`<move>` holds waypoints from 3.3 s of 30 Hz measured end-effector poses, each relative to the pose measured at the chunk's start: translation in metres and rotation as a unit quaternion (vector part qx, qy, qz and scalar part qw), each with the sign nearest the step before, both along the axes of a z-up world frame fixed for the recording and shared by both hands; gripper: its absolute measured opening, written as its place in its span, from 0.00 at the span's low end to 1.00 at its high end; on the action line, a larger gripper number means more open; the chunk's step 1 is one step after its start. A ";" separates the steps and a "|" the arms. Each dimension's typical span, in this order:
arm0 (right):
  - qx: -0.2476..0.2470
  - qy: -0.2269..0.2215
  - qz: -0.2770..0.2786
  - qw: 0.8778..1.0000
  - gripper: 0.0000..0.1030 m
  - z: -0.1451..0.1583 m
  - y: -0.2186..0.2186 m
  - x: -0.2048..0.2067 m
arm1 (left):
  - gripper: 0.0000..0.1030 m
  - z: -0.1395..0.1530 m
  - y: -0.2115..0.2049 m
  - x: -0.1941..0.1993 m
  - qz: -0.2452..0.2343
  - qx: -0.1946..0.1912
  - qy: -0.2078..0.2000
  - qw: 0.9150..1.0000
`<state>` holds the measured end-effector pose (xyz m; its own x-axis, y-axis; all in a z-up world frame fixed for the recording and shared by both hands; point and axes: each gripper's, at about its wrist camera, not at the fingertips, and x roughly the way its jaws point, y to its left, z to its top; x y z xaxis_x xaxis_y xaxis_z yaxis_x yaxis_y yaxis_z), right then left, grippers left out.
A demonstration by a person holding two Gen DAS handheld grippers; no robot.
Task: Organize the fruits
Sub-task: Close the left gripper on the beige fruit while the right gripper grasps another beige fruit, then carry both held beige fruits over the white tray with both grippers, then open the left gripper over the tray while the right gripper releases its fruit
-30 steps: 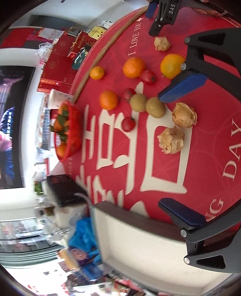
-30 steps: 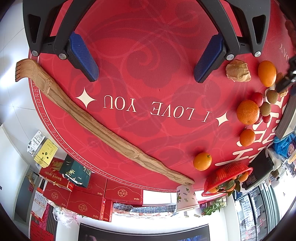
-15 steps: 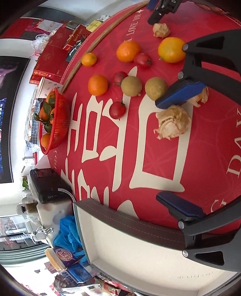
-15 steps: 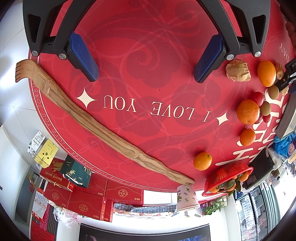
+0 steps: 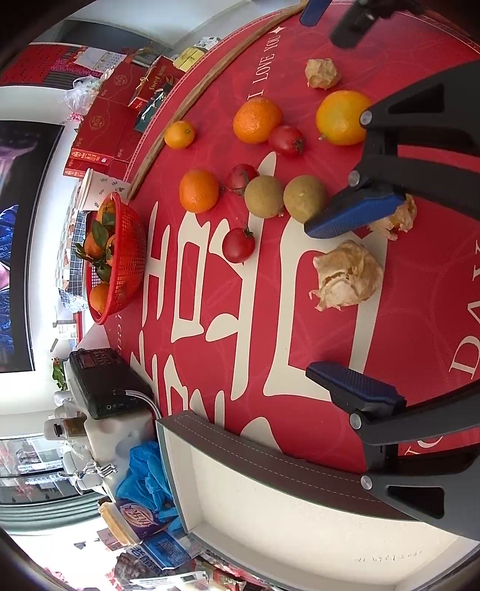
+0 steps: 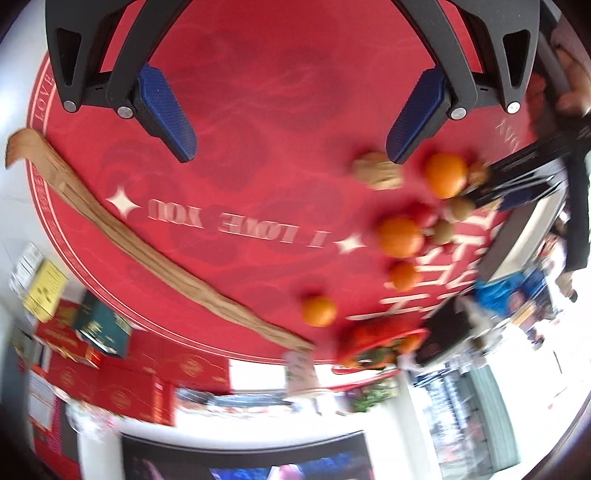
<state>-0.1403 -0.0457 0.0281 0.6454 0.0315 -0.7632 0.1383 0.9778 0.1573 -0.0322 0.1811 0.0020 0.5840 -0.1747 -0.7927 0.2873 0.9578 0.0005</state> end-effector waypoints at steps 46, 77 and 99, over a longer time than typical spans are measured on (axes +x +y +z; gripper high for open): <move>0.082 -0.018 0.214 0.973 0.25 0.075 0.214 0.098 | 0.29 0.070 0.178 -0.033 0.140 -0.009 -0.069 0.988; -0.016 0.073 0.277 0.958 0.25 0.021 0.335 0.148 | 0.29 0.019 0.218 -0.008 0.162 -0.014 -0.021 0.987; 0.014 -0.033 0.251 0.967 1.00 0.076 0.294 0.121 | 0.85 0.066 0.190 -0.035 0.132 -0.018 -0.100 0.986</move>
